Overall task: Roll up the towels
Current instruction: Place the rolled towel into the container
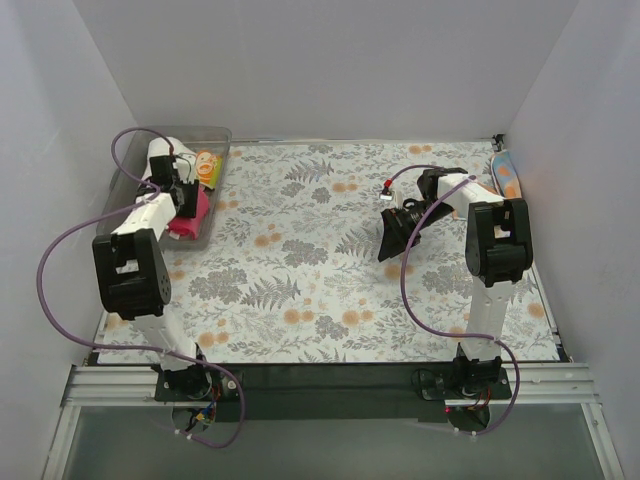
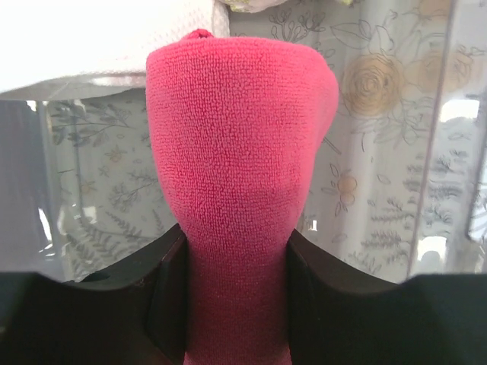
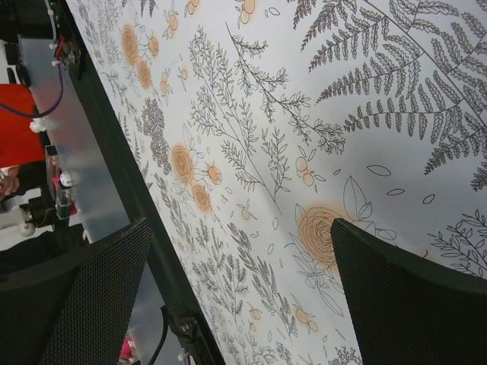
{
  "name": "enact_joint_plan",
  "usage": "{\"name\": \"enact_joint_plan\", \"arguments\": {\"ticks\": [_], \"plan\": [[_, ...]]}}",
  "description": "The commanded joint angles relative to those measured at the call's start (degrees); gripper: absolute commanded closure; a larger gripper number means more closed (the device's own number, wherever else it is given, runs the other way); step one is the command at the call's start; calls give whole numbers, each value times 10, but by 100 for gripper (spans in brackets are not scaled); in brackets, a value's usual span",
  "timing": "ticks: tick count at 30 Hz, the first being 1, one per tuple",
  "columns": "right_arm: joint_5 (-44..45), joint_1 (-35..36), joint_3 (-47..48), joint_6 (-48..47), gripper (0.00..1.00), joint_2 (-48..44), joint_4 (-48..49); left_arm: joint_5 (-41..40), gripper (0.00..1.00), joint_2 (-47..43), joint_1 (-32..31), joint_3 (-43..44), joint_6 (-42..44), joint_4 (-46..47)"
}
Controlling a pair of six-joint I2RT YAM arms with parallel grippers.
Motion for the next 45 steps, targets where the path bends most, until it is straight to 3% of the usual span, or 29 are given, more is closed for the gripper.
{"name": "enact_joint_plan", "arguments": {"ticks": [1, 7, 9, 18, 24, 25, 29, 30, 34, 35, 40, 45], "plan": [[-3, -1, 5, 5, 12, -24, -12, 3, 100, 23, 3, 19, -35, 33], [2, -1, 4, 8, 11, -28, -13, 72, 100, 66, 4, 49, -78, 26], [3, -1, 2, 7, 11, -29, -14, 110, 95, 74, 5, 53, -81, 26], [9, -1, -7, 3, 11, -38, -15, 109, 55, 96, 16, 67, -75, -9], [15, -2, 2, 0, 10, -46, -18, 118, 40, 92, 34, 92, -59, -42], [17, -2, 4, 0, 10, -49, -18, 118, 34, 84, 35, 94, -54, -46], [32, -13, 17, -3, 10, -55, -19, 131, 29, 64, 38, 109, -38, -59], [35, -22, 20, -4, 10, -56, -19, 133, 19, 60, 38, 110, -35, -63], [60, -53, 38, -10, 9, -61, -19, 139, 15, 39, 37, 129, -19, -80], [65, -61, 52, -13, 8, -61, -18, 139, 2, 34, 38, 132, -16, -82], [118, -126, 110, -11, 8, -63, -6, 148, 2, 3, 36, 177, 8, -93], [303, -154, 148, 47, 6, -75, 121, 175, 2, -55, 18, 206, 68, -65]]}}
